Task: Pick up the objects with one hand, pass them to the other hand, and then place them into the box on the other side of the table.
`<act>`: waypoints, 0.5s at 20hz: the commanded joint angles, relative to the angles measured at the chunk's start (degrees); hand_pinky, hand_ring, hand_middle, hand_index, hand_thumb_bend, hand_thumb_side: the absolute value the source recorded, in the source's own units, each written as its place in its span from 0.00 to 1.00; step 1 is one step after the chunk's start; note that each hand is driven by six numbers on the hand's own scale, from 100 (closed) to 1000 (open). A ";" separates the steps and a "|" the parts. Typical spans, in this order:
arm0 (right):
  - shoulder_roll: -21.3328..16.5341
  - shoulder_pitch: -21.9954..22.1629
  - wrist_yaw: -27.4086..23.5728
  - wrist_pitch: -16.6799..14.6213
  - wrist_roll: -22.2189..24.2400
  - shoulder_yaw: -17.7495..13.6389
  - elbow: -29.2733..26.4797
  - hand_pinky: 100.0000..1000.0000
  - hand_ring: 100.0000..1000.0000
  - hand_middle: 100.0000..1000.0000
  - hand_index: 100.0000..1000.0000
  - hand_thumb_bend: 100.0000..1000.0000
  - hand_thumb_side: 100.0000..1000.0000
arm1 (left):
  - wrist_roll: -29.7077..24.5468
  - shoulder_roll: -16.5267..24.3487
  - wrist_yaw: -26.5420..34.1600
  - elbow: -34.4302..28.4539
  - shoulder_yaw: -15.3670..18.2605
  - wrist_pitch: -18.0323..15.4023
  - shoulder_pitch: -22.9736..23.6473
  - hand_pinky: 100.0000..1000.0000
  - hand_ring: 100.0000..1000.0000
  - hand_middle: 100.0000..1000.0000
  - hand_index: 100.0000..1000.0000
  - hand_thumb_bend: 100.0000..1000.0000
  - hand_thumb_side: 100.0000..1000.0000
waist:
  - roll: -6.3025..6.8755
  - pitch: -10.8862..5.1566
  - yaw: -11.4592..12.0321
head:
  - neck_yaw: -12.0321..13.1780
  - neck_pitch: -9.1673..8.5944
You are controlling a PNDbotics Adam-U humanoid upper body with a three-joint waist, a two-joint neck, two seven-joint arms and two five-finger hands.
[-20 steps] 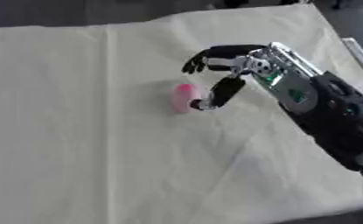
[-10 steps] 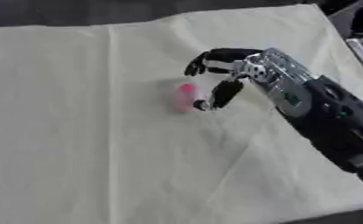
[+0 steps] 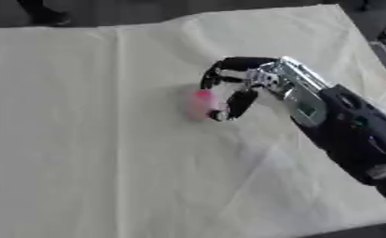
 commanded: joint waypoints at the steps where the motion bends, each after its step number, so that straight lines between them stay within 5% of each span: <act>1: -0.90 -0.88 -0.34 0.23 -0.66 -0.30 -0.10 0.89 0.72 0.58 0.68 0.20 0.02 | 0.37 1.90 0.00 -0.31 0.79 0.09 -0.64 0.79 0.72 0.68 0.76 0.45 0.34 | 0.67 -0.24 0.14 | -0.16 -0.42; 4: -0.76 -0.82 -1.75 1.41 -2.39 -0.30 -0.28 0.88 0.66 0.49 0.59 0.04 0.00 | 0.49 1.92 -0.18 -0.08 0.82 0.08 -0.60 0.79 0.72 0.68 0.76 0.45 0.33 | 0.63 -0.24 0.16 | -0.09 -0.33; 10: -1.07 -0.51 -4.51 3.96 -5.80 -0.31 -1.77 0.87 0.59 0.40 0.48 0.03 0.00 | 0.52 2.00 -0.36 0.17 0.87 0.03 -0.59 0.79 0.72 0.68 0.76 0.44 0.33 | 0.50 -0.52 0.04 | 0.01 -0.23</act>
